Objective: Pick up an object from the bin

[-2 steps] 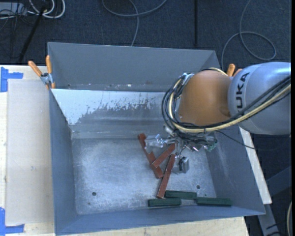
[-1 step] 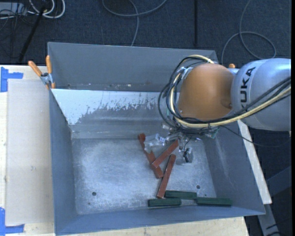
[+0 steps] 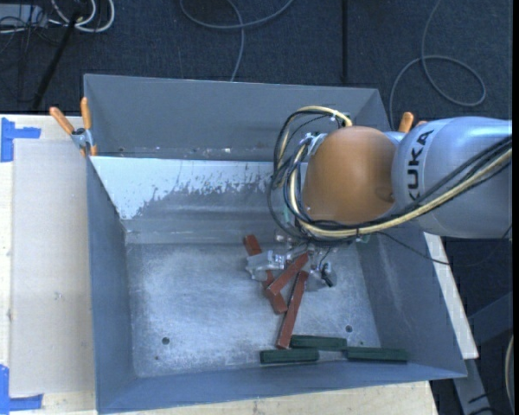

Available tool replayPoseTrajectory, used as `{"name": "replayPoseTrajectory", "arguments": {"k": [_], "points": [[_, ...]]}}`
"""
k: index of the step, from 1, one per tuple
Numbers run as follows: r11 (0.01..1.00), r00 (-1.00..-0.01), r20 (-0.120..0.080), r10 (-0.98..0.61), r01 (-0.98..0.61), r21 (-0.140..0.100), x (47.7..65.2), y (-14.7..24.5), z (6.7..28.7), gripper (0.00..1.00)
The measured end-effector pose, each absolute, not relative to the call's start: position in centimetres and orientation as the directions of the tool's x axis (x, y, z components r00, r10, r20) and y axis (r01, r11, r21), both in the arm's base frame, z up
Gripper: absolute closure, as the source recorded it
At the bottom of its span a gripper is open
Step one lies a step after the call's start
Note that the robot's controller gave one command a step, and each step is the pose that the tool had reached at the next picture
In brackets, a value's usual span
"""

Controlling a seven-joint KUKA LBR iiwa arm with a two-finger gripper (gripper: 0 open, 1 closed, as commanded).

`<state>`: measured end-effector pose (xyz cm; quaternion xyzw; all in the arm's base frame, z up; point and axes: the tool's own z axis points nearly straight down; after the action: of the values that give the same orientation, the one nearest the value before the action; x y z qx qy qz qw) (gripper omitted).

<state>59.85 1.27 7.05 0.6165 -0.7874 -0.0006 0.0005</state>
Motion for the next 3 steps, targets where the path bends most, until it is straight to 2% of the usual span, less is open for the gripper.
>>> {"name": "replayPoseTrajectory", "arguments": {"k": [1, 2, 3], "points": [[0.246, -0.246, -0.001, -0.969, -0.969, 0.001, 59.9, 1.2, 7.1, 0.00], [0.249, -0.249, -0.002, -0.968, -0.968, -0.001, 60.1, 1.3, 7.6, 1.00], [0.255, -0.255, -0.002, -0.967, -0.967, -0.002, 60.2, 1.4, 10.5, 1.00]]}}
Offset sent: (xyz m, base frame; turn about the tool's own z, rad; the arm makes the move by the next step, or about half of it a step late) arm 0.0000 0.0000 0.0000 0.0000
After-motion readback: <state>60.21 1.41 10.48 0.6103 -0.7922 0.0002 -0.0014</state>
